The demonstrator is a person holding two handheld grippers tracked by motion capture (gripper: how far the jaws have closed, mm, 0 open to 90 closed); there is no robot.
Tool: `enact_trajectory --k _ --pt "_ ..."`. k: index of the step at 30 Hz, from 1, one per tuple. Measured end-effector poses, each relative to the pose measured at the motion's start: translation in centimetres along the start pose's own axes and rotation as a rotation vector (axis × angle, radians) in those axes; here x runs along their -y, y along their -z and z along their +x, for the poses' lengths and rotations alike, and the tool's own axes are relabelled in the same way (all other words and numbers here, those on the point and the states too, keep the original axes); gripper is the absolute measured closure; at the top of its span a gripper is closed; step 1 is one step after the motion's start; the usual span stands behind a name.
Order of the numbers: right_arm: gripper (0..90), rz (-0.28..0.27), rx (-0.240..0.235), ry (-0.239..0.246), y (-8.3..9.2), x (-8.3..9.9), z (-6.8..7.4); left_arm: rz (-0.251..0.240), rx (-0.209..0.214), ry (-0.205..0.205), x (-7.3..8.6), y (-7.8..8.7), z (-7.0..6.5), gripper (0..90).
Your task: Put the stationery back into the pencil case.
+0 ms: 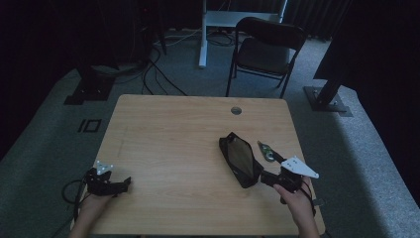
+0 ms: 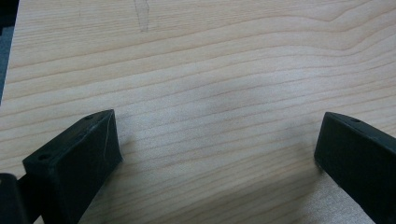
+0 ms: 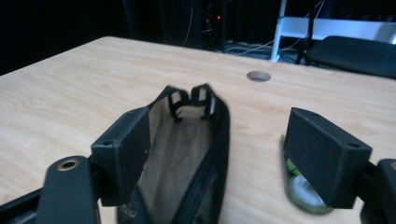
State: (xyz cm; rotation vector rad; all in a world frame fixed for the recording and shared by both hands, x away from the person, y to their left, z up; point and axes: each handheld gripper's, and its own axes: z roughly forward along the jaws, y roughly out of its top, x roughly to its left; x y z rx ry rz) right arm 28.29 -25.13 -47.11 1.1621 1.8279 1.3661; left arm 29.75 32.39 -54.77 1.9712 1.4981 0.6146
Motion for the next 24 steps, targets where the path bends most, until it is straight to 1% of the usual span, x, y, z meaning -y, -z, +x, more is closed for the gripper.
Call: enact_trajectory --k 2,4,5,7,9,10,12,14,15,16,17,18,20,23,24 --pt "18.7 -0.012 0.01 -0.005 -0.2 -0.5 -0.6 0.0 0.0 0.0 0.0 0.0 0.0 0.4" --pt "17.9 -0.016 0.016 -0.008 -0.5 -0.8 -1.2 -0.001 0.0 0.001 0.0 0.0 0.0 0.4" --pt "15.7 -0.02 0.025 -0.009 -0.7 -0.9 -1.6 -0.001 0.0 0.001 0.0 0.0 0.0 0.4" --pt "15.4 -0.021 0.042 -0.028 -1.1 -1.1 -2.3 -0.001 0.0 0.001 0.0 0.0 0.0 0.4" --pt "15.3 -0.016 0.063 -0.029 -1.6 -1.3 -3.1 -0.001 0.0 0.001 0.0 0.0 0.0 0.4" --pt "15.3 -0.011 0.074 -0.037 -1.8 -1.3 -3.5 -0.001 0.0 0.001 0.0 0.0 0.0 0.4" --pt "14.4 0.006 0.089 -0.049 -2.4 -1.1 -4.4 0.0 0.0 0.001 0.0 0.0 0.0 0.4" --pt "13.3 0.014 0.086 -0.066 -3.0 -0.8 -5.2 0.0 0.0 0.001 0.0 0.0 0.0 0.4" --pt "13.3 0.02 0.083 -0.089 -3.3 -0.6 -5.7 0.0 0.0 0.001 0.0 0.0 0.0 0.4" --pt "13.3 0.028 0.092 -0.102 -3.7 -0.4 -6.1 0.0 0.0 0.002 0.0 0.0 0.0 0.4" --pt "13.3 0.044 0.104 -0.092 -4.0 -0.1 -6.5 0.0 0.0 0.001 0.0 0.0 0.0 0.4" --pt "13.2 0.06 0.113 -0.1 -4.5 0.2 -7.0 0.0 0.0 0.001 0.0 0.0 0.0 0.4" --pt "12.0 0.085 0.105 -0.104 -5.0 0.5 -7.6 0.0 0.0 0.001 0.0 0.0 0.0 0.4" --pt "12.0 0.112 0.122 -0.122 -5.9 1.0 -8.4 0.001 0.0 0.001 0.0 0.0 0.0 0.4" --pt "12.0 0.12 0.12 -0.127 -6.2 1.1 -8.6 0.0 0.0 0.002 0.0 0.0 0.0 0.4"
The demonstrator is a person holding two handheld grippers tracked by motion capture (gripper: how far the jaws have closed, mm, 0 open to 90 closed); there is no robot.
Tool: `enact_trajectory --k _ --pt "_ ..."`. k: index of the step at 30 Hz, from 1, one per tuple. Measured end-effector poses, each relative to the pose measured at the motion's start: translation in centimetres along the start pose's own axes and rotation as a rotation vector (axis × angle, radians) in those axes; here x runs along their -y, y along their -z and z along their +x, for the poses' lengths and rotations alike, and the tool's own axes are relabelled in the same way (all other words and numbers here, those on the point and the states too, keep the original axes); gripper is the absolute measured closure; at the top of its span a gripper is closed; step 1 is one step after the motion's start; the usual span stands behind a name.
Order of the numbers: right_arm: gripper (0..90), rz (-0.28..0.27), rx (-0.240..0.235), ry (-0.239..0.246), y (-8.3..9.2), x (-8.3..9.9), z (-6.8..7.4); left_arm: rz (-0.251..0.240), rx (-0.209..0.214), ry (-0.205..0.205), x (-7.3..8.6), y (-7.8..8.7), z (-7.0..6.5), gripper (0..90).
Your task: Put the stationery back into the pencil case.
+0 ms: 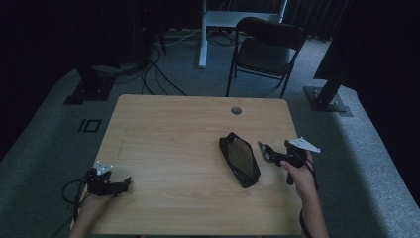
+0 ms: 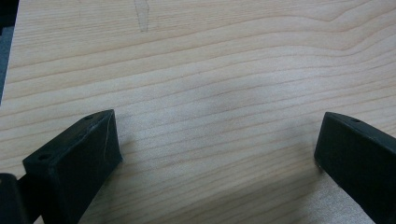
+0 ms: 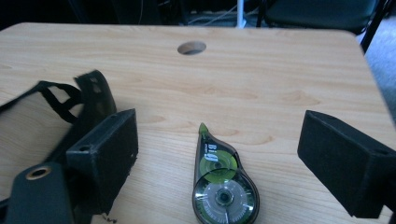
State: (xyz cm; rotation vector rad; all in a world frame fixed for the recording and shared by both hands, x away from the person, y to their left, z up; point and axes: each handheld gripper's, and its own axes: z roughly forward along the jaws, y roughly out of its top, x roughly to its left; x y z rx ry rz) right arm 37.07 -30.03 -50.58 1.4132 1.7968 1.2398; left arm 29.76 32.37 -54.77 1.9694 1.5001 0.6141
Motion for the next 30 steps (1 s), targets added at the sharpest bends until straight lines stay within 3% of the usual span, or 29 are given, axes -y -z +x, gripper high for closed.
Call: enact_trajectory --k 8,23,30 --pt "13.1 0.093 0.003 0.064 -2.3 0.6 0.0 0.0 0.0 0.0 0.0 0.0 0.0 0.4" --pt "13.8 0.218 0.045 0.098 -5.4 1.4 -0.4 0.0 -0.006 0.007 0.0 0.0 0.0 0.4" --pt "24.7 0.25 0.062 0.114 -5.9 1.6 -0.4 0.002 -0.008 0.008 0.0 0.0 0.0 0.4"
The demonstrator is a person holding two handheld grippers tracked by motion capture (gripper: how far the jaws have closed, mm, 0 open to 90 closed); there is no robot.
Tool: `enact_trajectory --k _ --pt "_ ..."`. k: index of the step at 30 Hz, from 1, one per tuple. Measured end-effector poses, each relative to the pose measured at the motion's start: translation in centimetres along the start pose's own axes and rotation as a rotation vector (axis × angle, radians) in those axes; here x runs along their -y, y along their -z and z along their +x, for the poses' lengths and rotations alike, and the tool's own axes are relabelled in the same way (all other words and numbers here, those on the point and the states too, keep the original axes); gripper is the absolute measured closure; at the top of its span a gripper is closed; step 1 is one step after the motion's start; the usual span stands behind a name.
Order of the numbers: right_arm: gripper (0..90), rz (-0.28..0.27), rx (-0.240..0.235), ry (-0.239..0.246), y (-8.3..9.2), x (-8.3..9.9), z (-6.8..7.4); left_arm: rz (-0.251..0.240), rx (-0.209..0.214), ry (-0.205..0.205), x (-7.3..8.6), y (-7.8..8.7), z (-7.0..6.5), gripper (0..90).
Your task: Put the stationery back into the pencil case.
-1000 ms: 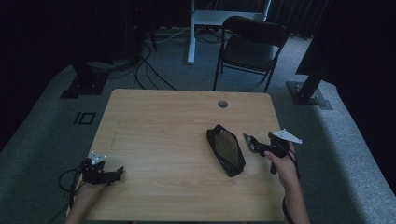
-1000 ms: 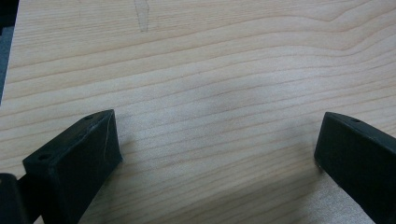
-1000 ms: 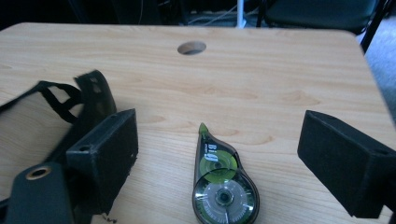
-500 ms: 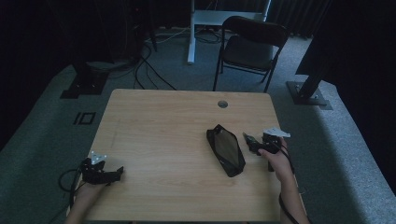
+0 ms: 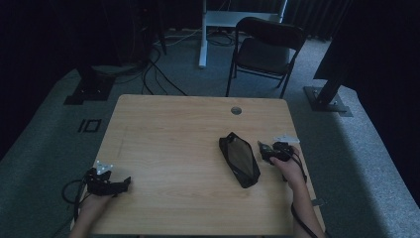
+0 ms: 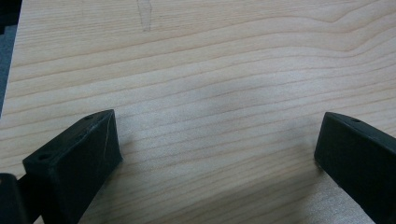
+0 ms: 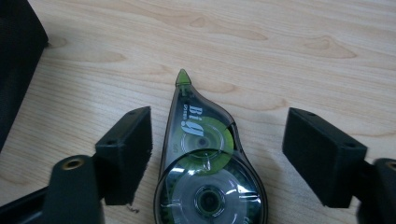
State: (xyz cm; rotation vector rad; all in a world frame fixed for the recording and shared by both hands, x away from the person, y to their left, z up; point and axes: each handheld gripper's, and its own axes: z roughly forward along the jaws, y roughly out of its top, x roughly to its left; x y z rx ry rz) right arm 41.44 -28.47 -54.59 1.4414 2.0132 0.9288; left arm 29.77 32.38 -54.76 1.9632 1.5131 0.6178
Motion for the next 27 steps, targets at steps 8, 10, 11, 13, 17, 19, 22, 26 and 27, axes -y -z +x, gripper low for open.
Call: enact_trajectory --k 8,10,11,13,17,19,22,26,27 --pt "36.1 0.017 -0.023 0.004 -0.2 0.3 0.0 -0.001 -0.001 0.001 0.0 0.0 0.0 0.4" --pt "40.3 0.014 -0.023 0.005 -0.2 0.3 0.1 -0.001 0.0 0.001 0.0 0.0 0.0 0.4" --pt "44.5 0.013 -0.021 0.003 -0.2 0.3 0.1 -0.001 -0.001 0.001 0.0 0.0 0.0 0.4" --pt "48.7 0.016 -0.016 0.005 -0.1 0.2 0.4 0.0 0.0 0.0 0.0 0.0 0.0 0.4" --pt "49.5 0.017 -0.009 -0.003 -0.2 0.1 0.8 0.0 -0.001 0.0 0.0 0.0 0.0 0.4" --pt "49.8 0.022 -0.01 -0.012 -0.1 0.0 0.8 -0.001 0.0 0.001 0.0 0.0 0.0 0.4" --pt "50.1 0.033 0.004 -0.005 0.0 -0.2 0.9 0.0 0.0 0.0 0.0 0.0 0.0 0.4" --pt "50.2 0.023 -0.002 -0.03 0.6 -0.4 0.9 0.0 -0.001 0.0 0.0 0.0 0.0 0.4" --pt "50.2 0.025 -0.003 -0.022 0.8 -0.5 0.9 -0.001 0.0 0.0 0.0 0.0 0.0 0.4"
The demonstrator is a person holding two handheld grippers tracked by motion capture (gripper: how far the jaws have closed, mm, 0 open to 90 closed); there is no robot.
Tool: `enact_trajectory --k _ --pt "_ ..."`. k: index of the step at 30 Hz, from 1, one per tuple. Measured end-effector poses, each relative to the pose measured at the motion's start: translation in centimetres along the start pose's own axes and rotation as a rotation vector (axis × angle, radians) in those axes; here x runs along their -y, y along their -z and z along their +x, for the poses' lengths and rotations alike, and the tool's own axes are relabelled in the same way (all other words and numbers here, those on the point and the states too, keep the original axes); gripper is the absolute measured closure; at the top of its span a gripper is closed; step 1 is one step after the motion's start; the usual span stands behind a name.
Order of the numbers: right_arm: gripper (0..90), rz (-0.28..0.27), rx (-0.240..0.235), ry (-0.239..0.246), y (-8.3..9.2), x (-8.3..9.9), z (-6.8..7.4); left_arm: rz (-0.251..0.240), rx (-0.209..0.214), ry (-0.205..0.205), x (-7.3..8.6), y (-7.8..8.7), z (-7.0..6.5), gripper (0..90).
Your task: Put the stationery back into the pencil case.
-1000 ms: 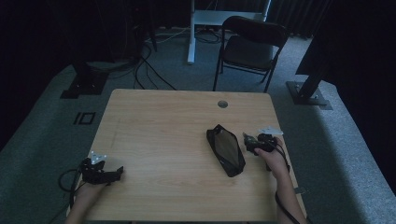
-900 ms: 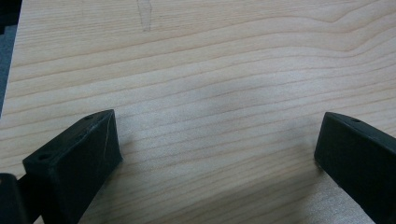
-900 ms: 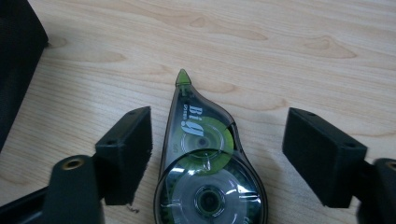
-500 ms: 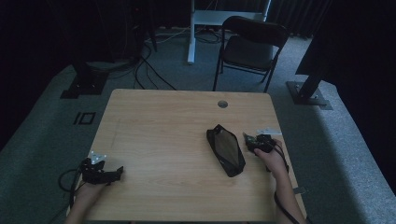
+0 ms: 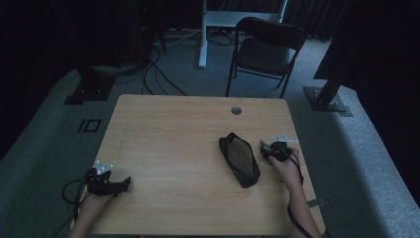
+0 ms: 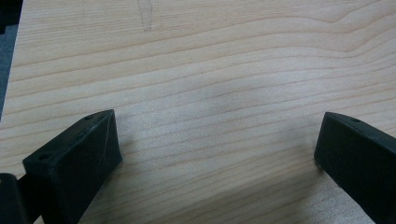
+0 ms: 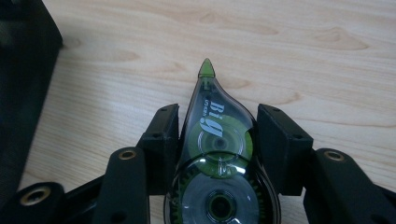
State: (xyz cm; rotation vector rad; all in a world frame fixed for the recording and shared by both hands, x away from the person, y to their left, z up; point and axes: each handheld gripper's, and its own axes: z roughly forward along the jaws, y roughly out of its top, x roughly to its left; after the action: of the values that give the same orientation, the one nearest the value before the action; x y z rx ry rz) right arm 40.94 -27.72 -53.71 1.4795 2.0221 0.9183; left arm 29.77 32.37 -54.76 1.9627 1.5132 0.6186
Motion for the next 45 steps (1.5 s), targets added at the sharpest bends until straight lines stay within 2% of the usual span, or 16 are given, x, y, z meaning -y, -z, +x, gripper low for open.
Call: enact_trajectory --k 8,11,16,18,20,21,30,36,45 --pt "50.4 -0.019 0.011 0.004 1.7 -1.2 -0.1 0.0 0.0 0.0 0.0 0.0 0.0 0.4" --pt "50.4 -0.031 -0.006 -0.003 2.4 -1.6 -0.1 0.0 0.0 0.0 0.0 0.0 0.0 0.4" --pt "50.4 -0.055 -0.006 -0.004 3.6 -2.3 0.1 0.0 0.0 0.0 0.0 0.0 0.0 0.4" --pt "50.5 -0.066 0.002 0.004 4.2 -2.8 0.3 0.0 0.0 0.0 0.0 0.0 0.0 0.4" --pt "50.5 -0.075 -0.015 0.02 4.6 -3.1 0.5 0.0 0.0 0.0 0.0 0.0 0.0 0.4" --pt "50.5 -0.077 -0.027 0.019 4.8 -3.3 0.6 0.0 0.0 0.0 0.0 0.0 0.0 0.4" --pt "50.5 -0.116 -0.034 0.033 6.9 -4.7 2.3 0.0 0.0 0.0 0.0 0.0 0.0 0.4" --pt "50.5 -0.143 -0.064 0.047 8.0 -5.6 3.4 0.0 0.0 0.001 0.0 0.0 0.0 0.4" --pt "50.5 -0.183 -0.092 0.05 9.4 -6.5 5.7 0.0 0.0 0.0 0.0 0.0 0.0 0.4"
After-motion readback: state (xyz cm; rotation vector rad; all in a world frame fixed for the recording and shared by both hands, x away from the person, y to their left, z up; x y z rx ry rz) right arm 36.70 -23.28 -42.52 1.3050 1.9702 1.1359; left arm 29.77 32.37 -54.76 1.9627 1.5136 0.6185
